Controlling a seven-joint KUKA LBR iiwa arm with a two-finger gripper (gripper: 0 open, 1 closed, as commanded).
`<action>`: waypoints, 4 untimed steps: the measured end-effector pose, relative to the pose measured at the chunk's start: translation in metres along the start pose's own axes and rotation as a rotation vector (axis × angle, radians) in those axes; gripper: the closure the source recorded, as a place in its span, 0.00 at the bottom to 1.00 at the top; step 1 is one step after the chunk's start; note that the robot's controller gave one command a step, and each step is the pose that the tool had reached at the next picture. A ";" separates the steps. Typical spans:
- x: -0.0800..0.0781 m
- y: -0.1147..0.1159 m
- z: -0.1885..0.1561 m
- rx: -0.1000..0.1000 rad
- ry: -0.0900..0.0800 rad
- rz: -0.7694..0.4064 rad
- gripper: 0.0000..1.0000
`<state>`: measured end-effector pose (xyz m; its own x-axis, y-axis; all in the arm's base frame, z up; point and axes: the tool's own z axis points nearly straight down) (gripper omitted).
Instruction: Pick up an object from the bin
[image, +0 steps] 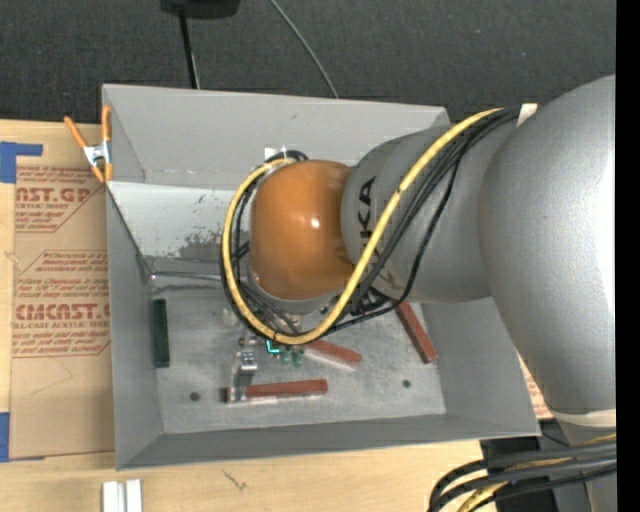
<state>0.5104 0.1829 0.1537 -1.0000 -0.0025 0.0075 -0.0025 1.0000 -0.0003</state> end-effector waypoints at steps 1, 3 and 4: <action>-0.002 -0.001 -0.004 -0.001 -0.007 0.002 0.00; 0.003 -0.064 0.077 -0.003 -0.024 -0.328 1.00; 0.003 -0.064 0.077 -0.003 -0.024 -0.328 1.00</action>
Offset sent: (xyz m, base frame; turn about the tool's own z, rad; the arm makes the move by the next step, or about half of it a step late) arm -0.0067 -0.0903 -0.0837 -0.2404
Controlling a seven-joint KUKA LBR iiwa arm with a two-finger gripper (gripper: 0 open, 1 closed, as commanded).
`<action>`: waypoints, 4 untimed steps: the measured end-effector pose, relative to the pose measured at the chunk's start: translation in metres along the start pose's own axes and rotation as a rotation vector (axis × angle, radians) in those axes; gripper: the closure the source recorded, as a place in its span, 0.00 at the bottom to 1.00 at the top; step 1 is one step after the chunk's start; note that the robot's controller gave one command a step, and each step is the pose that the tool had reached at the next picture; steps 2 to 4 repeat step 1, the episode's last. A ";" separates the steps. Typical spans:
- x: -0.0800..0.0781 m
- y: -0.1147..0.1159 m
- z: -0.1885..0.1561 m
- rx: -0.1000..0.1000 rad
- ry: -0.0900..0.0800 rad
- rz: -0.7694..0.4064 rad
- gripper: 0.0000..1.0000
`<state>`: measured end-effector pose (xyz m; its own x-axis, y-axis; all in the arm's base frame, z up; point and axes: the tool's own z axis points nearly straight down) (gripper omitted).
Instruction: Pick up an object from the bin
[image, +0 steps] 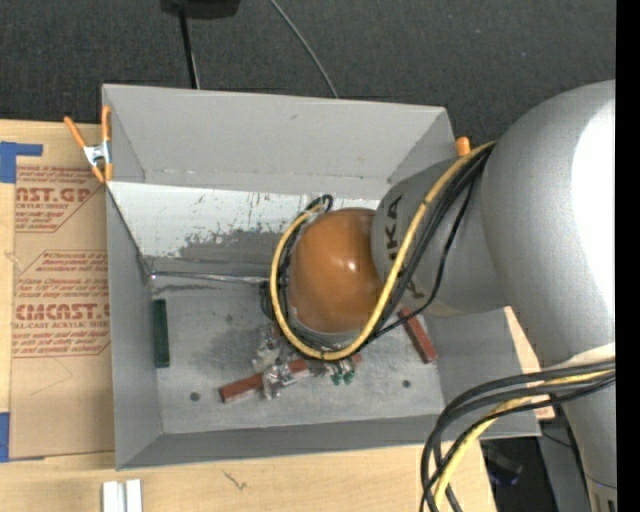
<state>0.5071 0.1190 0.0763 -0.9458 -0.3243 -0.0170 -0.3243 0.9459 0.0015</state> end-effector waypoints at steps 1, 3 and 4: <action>-0.043 0.025 -0.193 0.000 0.015 -0.094 1.00; -0.043 0.025 -0.193 0.000 0.015 -0.094 1.00; -0.043 0.025 -0.193 0.000 0.015 -0.094 1.00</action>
Offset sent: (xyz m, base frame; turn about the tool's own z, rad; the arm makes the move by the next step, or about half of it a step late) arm 0.0000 0.0000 0.0000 0.0000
